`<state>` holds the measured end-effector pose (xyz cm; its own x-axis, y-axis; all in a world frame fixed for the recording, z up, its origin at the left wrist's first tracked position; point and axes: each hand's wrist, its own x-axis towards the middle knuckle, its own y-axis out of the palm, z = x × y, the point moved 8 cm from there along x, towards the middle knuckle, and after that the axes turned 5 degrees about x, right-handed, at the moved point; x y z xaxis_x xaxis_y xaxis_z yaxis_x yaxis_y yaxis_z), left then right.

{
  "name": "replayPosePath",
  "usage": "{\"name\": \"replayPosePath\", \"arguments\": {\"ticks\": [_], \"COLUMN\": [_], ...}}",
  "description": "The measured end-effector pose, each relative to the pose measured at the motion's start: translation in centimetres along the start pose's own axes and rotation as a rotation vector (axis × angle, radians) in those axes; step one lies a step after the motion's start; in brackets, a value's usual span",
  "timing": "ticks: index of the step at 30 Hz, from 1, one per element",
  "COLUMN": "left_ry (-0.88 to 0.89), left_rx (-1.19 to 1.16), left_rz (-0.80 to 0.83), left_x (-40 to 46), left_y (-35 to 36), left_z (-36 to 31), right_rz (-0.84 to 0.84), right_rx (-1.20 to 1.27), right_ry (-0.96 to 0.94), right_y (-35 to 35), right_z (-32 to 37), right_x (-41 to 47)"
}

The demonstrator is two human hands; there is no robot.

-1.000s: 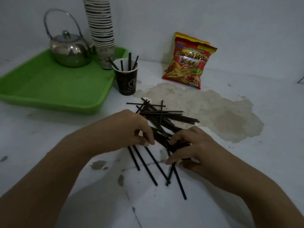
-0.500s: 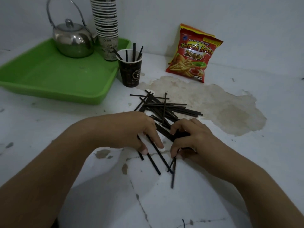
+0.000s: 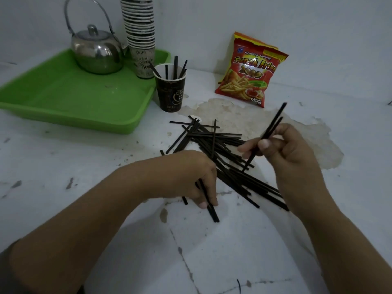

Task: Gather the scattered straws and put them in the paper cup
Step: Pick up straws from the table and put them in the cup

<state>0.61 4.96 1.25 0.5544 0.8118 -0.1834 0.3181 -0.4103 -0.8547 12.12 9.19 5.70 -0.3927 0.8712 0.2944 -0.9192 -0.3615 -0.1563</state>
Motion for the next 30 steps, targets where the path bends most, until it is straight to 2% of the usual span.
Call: {"name": "replayPosePath", "arguments": {"ticks": [5,9,12,15,17,23,30], "left_ry": [-0.001,-0.029,-0.013,0.019,0.032,0.056,0.086], "left_rx": [0.021,-0.006,0.061,0.061,-0.024,-0.208,-0.075], "left_rz": [-0.004,0.006,0.007,-0.066,-0.186,-0.717,-1.207], "left_x": [0.0,0.1,0.3,0.3,0.0,-2.7,-6.8], "left_y": [0.1,0.8,1.2,0.7,-0.7,-6.4,-10.2], "left_z": [-0.3,0.0,0.0,-0.3,-0.7,-0.4,0.7], "right_rz": [-0.187,-0.248,-0.276,-0.299,-0.312,-0.314,-0.375], "right_rx": [0.169,0.271,0.284,0.252,0.226,0.141,0.156], "right_ry": [-0.016,0.007,0.015,0.002,-0.022,-0.100,-0.143], "right_y": [-2.0,-2.8,-3.0,-3.0,-3.1,-2.9,-1.4], "right_z": [-0.1,-0.4,-0.5,-0.2,0.1,0.8,0.9], "right_x": [0.0,0.0,0.0,-0.1,-0.2,-0.4,-0.4]}}
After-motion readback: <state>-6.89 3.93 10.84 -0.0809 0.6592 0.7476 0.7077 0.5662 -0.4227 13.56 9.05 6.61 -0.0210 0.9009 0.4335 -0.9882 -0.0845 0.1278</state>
